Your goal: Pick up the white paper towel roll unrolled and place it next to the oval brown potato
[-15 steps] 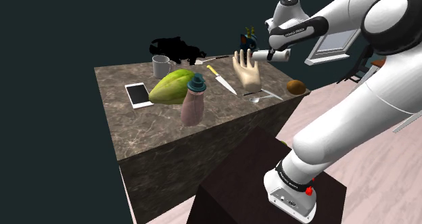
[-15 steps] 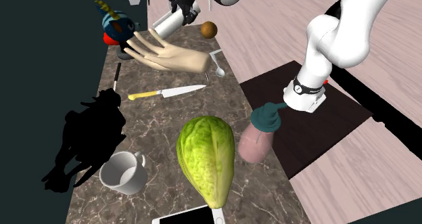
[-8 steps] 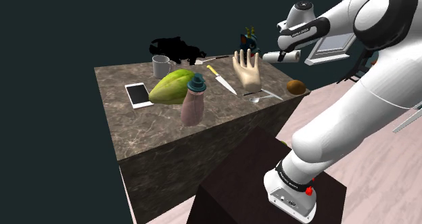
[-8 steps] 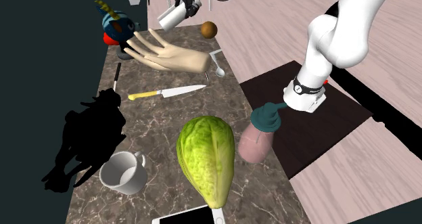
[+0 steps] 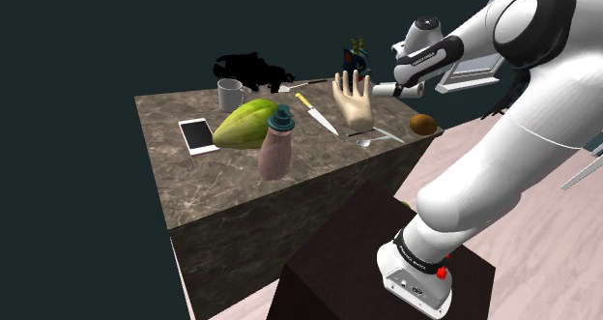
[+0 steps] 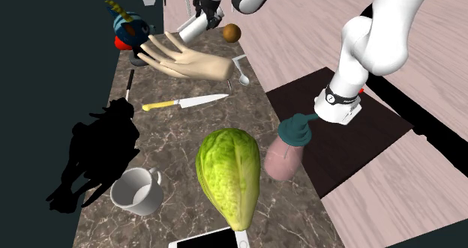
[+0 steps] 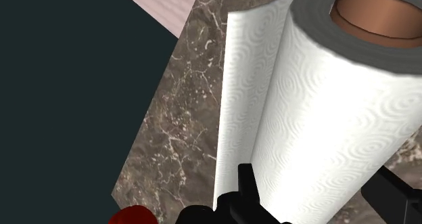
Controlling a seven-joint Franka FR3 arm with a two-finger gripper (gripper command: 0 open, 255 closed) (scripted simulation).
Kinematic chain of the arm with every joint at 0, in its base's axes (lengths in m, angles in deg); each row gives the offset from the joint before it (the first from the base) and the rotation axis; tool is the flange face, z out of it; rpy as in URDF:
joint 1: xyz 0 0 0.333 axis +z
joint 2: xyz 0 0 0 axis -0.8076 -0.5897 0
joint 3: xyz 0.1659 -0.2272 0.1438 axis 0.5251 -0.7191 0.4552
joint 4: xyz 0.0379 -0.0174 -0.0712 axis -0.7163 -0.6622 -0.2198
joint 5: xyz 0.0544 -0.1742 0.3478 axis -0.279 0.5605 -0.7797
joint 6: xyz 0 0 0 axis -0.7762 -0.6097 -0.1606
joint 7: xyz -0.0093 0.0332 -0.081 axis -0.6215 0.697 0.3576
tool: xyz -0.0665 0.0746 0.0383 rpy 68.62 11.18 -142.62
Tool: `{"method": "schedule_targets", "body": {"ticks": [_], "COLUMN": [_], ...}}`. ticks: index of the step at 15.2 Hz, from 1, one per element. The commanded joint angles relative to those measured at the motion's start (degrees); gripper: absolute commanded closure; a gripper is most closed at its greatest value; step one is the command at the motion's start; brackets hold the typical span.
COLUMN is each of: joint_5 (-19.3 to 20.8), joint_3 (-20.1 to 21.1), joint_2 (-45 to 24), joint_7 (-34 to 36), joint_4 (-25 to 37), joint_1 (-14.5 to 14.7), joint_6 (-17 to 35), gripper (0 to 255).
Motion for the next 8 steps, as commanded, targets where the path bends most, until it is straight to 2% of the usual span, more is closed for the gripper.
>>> {"method": "schedule_targets", "body": {"ticks": [1, 8], "joint_5": [0.5, 3.2], "joint_3": [-0.1, -0.8], "joint_2": [-1.1, -4.8], "joint_7": [0.8, 4.4], "joint_4": [-0.4, -1.8], "joint_1": [-0.1, -0.5], "joint_6": [1.4, 6.3], "gripper": [255, 255]}}
